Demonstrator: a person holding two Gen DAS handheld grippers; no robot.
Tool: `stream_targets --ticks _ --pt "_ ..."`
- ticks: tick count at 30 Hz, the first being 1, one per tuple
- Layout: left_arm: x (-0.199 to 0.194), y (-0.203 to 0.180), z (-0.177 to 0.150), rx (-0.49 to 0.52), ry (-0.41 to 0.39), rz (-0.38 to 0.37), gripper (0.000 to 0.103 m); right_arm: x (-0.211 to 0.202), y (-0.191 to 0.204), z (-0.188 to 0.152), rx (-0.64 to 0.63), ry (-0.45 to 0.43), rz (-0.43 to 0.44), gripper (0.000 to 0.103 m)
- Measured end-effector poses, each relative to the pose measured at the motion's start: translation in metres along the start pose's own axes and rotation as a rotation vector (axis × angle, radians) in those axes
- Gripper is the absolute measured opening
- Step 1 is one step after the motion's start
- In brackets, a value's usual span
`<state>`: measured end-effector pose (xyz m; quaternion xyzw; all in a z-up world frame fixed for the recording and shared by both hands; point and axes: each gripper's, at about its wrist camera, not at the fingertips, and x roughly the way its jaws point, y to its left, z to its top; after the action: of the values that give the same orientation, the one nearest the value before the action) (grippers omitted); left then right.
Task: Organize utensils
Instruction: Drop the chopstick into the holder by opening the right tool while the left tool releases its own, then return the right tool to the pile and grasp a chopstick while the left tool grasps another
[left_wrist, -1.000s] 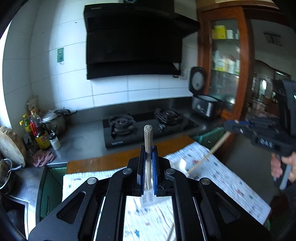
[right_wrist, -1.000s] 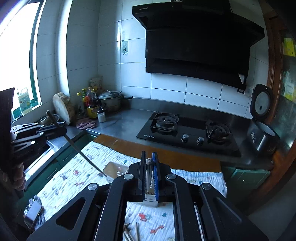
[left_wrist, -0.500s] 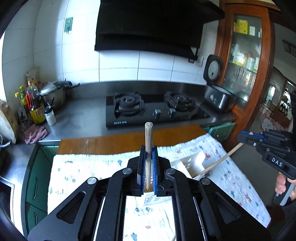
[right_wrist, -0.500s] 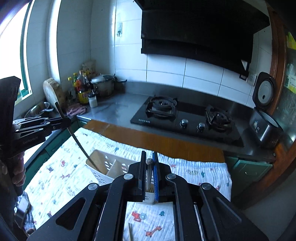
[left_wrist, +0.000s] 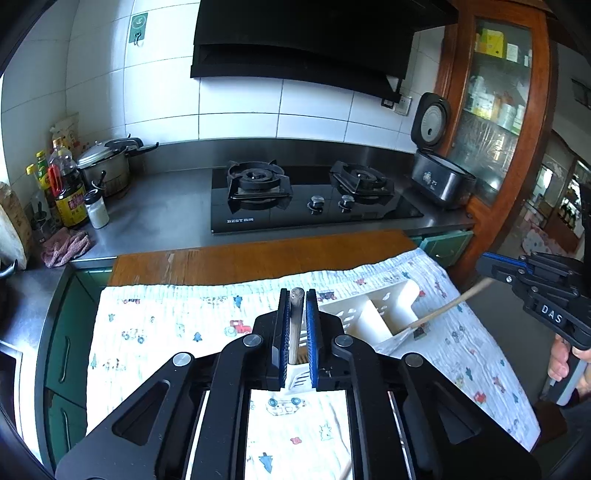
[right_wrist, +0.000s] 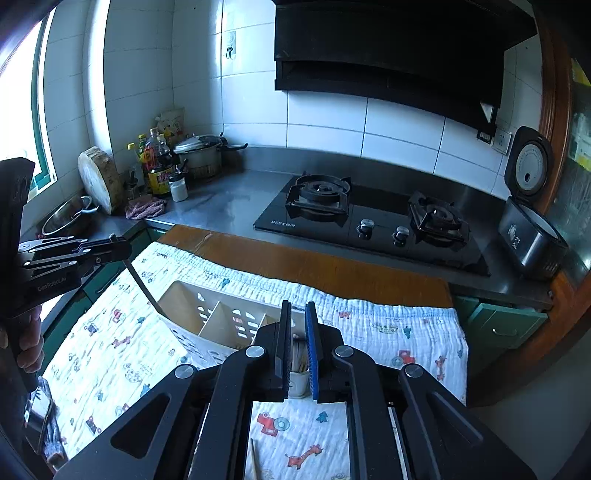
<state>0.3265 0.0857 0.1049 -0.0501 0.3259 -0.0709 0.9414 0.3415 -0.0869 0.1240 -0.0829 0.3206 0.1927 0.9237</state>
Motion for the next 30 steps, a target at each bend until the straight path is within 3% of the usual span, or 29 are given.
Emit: stream_targets --ticks 3,5,13,24,30 --pt "-0.01 -0.003 0.001 0.007 -0.018 0.009 0.029 -0.009 -0.002 0.002 0.01 -0.018 0.001 0.019" --pt "-0.021 -0.006 0.001 0.01 -0.037 0.016 0.035 -0.021 -0.002 0.001 0.005 -0.043 -0.008 0.028" --pt "-0.072 -0.015 -0.029 0.013 -0.085 0.013 0.035 -0.088 0.005 -0.024 -0.023 -0.149 -0.004 0.036" --pt "-0.115 -0.024 -0.118 -0.005 -0.079 -0.041 0.035 -0.116 0.017 -0.141 -0.057 -0.103 0.086 0.036" --pt "-0.123 -0.026 -0.161 -0.038 -0.066 -0.052 0.035 -0.101 0.016 -0.218 -0.077 -0.003 0.116 0.03"
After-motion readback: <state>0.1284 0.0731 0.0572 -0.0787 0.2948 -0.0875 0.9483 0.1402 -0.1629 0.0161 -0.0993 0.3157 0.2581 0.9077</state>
